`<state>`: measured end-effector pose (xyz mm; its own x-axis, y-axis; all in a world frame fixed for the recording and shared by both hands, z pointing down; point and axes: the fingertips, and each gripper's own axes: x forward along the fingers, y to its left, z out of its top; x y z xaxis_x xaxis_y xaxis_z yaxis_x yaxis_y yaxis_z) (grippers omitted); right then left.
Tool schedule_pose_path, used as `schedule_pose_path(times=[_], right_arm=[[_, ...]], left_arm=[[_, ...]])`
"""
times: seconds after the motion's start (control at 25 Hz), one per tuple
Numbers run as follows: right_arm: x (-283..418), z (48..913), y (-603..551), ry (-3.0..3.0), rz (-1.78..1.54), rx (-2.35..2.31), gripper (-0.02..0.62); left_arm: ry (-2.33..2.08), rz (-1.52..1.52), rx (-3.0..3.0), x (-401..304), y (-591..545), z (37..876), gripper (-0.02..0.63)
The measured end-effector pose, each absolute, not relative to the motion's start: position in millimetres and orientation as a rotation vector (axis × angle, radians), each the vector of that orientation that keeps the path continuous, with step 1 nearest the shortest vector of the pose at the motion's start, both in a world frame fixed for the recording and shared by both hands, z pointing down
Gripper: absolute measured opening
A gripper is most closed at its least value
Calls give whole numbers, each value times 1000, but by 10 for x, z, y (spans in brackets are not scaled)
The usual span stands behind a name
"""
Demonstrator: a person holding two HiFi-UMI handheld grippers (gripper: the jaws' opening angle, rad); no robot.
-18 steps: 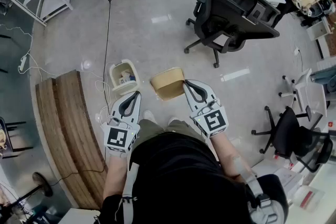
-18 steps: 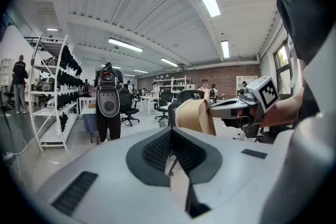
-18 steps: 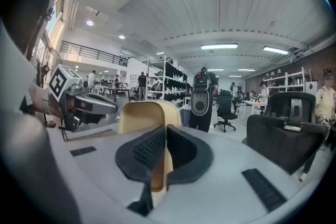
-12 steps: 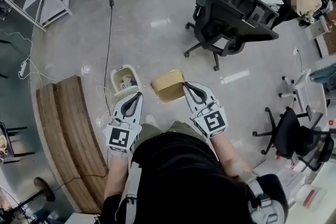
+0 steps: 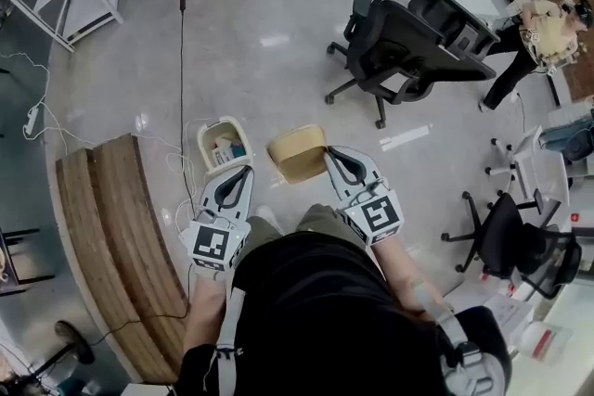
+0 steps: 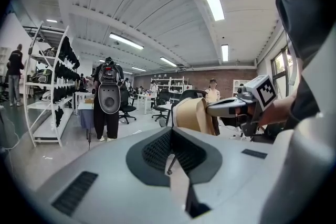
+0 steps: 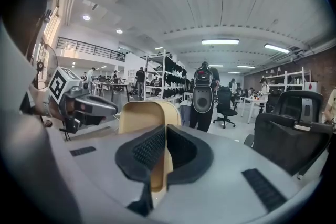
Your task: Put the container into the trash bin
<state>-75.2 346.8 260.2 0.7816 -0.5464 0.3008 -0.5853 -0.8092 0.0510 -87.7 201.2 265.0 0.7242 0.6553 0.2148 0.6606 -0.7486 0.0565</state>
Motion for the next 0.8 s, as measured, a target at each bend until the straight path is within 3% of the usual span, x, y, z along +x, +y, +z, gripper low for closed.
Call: schedule_pose_path(times=[0.36, 0.8], right_arm=[[-435, 2716, 3263, -873, 432, 2853, 23], [546, 2816, 3386, -979, 447, 2830, 24]], left_arm=[[-1137, -403, -2872, -587, 1750, 2850, 9], [-1015, -457, -2924, 196, 1822, 2932, 9]])
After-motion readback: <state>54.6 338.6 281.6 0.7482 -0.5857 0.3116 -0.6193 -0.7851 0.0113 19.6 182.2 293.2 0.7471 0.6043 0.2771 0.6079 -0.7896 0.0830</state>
